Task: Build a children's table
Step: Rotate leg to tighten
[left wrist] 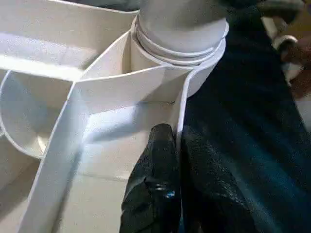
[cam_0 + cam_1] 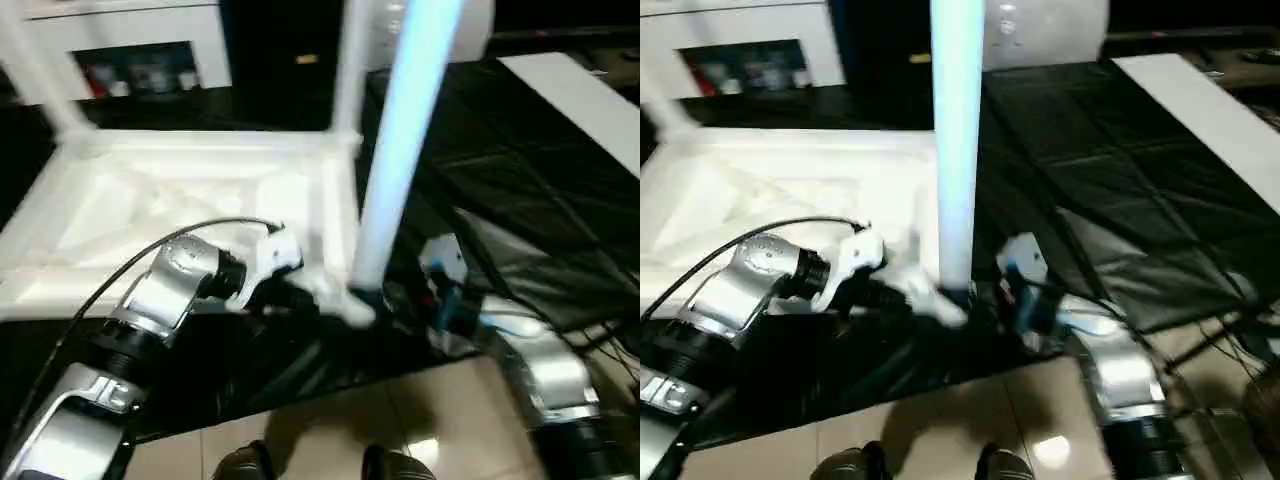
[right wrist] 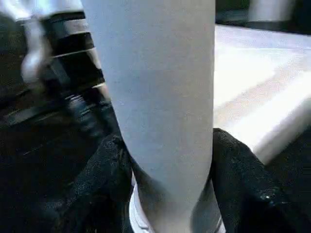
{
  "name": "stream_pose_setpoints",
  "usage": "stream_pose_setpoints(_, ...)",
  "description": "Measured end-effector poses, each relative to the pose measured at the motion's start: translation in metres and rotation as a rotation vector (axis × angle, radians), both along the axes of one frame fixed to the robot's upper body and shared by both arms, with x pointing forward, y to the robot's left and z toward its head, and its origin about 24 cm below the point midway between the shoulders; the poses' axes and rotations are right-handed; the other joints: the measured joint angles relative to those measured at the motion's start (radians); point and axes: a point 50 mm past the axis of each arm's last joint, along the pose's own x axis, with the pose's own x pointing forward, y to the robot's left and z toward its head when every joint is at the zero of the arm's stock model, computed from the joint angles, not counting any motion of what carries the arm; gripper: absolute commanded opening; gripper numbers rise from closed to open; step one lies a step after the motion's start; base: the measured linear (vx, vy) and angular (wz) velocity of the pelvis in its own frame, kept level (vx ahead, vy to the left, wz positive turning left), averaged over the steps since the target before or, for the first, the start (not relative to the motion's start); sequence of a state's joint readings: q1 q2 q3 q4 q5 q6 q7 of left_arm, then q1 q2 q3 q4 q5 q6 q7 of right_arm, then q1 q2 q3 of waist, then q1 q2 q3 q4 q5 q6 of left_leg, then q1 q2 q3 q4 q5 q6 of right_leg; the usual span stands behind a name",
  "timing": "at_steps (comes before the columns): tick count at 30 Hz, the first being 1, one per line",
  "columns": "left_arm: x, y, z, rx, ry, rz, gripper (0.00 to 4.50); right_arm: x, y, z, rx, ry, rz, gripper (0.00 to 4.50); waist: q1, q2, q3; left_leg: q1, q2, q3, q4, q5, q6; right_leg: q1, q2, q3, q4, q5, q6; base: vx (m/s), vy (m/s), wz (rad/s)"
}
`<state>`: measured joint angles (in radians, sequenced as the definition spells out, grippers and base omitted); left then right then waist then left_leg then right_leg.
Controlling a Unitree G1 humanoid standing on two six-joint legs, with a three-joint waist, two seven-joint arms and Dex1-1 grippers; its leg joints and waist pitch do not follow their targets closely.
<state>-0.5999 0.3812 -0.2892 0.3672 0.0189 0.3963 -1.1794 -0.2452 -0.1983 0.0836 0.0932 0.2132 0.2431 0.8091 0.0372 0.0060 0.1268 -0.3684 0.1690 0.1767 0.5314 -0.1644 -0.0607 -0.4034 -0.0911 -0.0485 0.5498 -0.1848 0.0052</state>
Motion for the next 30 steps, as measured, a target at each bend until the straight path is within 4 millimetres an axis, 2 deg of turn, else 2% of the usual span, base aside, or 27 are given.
stream_pose_setpoints(2, 0.004, -0.004, 0.0, -0.008, -0.023, 0.077, 0.0, 0.008, 0.008, 0.001, 0.015, 0.002, -0.119, 1.98, -0.011, 0.0, 0.001, -0.001, 0.0, -0.002, -0.002, 0.0, 0.0, 0.0, -0.001, -0.006, -0.011, -0.001, 0.0, 0.0, 0.0, 0.0)
stream_pose_setpoints(4, 0.009, -0.01, 0.001, -0.02, -0.048, 0.165, 0.0, 0.02, 0.018, 0.002, 0.027, 0.009, -0.249, 1.97, -0.021, 0.004, 0.005, -0.002, 0.0, -0.01, -0.002, 0.0, 0.0, 0.001, -0.003, -0.019, -0.018, -0.017, 0.0, -0.032, 0.046, -0.19)
stream_pose_setpoints(6, 0.012, -0.016, 0.001, -0.025, -0.076, 0.239, 0.0, 0.03, 0.029, 0.005, 0.035, 0.015, -0.355, 1.96, -0.033, 0.005, 0.007, -0.003, 0.0, -0.011, -0.004, 0.0, 0.0, 0.001, -0.003, -0.021, -0.027, -0.02, -0.002, 0.0, 0.0, 0.0)
stream_pose_setpoints(9, 0.018, -0.027, 0.003, -0.015, -0.133, 0.322, 0.0, 0.043, 0.043, 0.009, 0.043, 0.029, -0.515, 1.96, -0.038, 0.001, 0.014, -0.001, -0.002, -0.009, -0.004, 0.0, 0.0, 0.0, -0.004, -0.019, -0.028, -0.02, -0.002, 0.0, 0.0, 0.0)
stream_pose_setpoints(12, 0.02, -0.032, 0.005, -0.007, -0.166, 0.35, 0.0, 0.049, 0.049, 0.012, 0.022, 0.013, -0.574, 1.96, -0.036, 0.002, 0.018, -0.001, -0.001, -0.01, -0.004, 0.0, 0.0, 0.0, -0.004, -0.021, -0.033, -0.02, -0.002, 0.0, 0.0, 0.0)
stream_pose_setpoints(14, 0.02, -0.032, 0.005, -0.006, -0.174, 0.346, 0.0, 0.049, 0.049, 0.012, 0.012, 0.002, -0.575, 2.65, -0.033, 0.002, 0.018, -0.001, -0.001, -0.009, -0.004, 0.0, 0.0, 0.0, -0.004, -0.02, -0.033, -0.02, -0.002, 0.0, 0.0, 0.0)
stream_pose_setpoints(17, 0.02, -0.035, 0.005, 0.0, -0.2, 0.321, 0.0, 0.047, 0.047, 0.01, 0.014, -0.016, -0.578, 2.74, -0.03, 0.001, 0.018, -0.002, -0.001, -0.005, -0.004, 0.0, 0.0, -0.001, -0.004, -0.016, -0.031, -0.019, -0.004, 0.0, 0.0, 0.0)
stream_pose_setpoints(19, 0.019, -0.035, 0.006, 0.002, -0.211, 0.3, 0.0, 0.045, 0.044, 0.01, 0.019, -0.027, -0.568, 3.09, -0.025, 0.0, 0.017, -0.002, -0.001, 0.0, -0.001, 0.0, 0.001, -0.002, -0.004, -0.011, -0.025, -0.009, -0.02, 0.0, 0.0, 0.0)
stream_pose_setpoints(20, 0.019, -0.035, 0.006, 0.002, -0.213, 0.287, 0.0, 0.044, 0.041, 0.009, 0.017, -0.039, -0.547, 3.09, -0.022, 0.0, 0.017, -0.001, -0.001, 0.002, 0.0, 0.001, 0.002, -0.003, -0.004, -0.009, -0.023, -0.004, -0.026, 0.0, 0.0, 0.0)
stream_pose_setpoints(23, 0.018, -0.03, 0.008, 0.003, -0.218, 0.236, 0.0, 0.034, 0.024, 0.003, 0.027, -0.05, -0.434, 3.32, -0.008, 0.0, 0.016, 0.0, 0.0, 0.007, 0.005, 0.01, 0.014, -0.005, -0.004, -0.004, -0.012, 0.024, -0.031, 0.0, 0.0, 0.0)
stream_pose_setpoints(25, 0.018, -0.024, 0.009, 0.005, -0.225, 0.208, 0.0, 0.027, 0.014, -0.001, 0.034, -0.04, -0.359, 3.53, -0.006, 0.0, 0.016, 0.0, 0.001, 0.009, 0.013, 0.01, 0.014, -0.009, -0.003, 0.002, -0.002, 0.042, -0.022, 0.0, 0.0, 0.0)
stream_pose_setpoints(27, 0.017, -0.016, 0.011, -0.002, -0.231, 0.155, 0.0, 0.016, -0.001, 0.001, 0.025, -0.058, -0.226, 3.65, -0.002, -0.001, 0.016, -0.004, 0.004, 0.01, 0.018, 0.01, 0.013, -0.017, -0.002, 0.002, 0.012, 0.045, -0.021, 0.055, -0.047, 0.01)
stream_pose_setpoints(28, 0.016, -0.012, 0.012, -0.002, -0.229, 0.136, 0.0, 0.012, -0.006, 0.002, 0.019, -0.064, -0.172, 3.65, 0.0, -0.001, 0.015, -0.004, 0.005, 0.01, 0.018, 0.009, 0.012, -0.018, -0.002, 0.003, 0.016, 0.047, -0.02, 0.059, -0.052, 0.03)
stream_pose_setpoints(30, 0.014, -0.001, 0.013, 0.01, -0.232, 0.089, 0.0, 0.008, -0.023, 0.01, -0.013, -0.084, -0.075, 3.97, 0.005, -0.001, 0.015, -0.005, 0.007, 0.009, 0.019, 0.009, 0.012, -0.025, 0.0, 0.002, 0.026, 0.04, -0.015, 0.058, -0.051, 0.02)
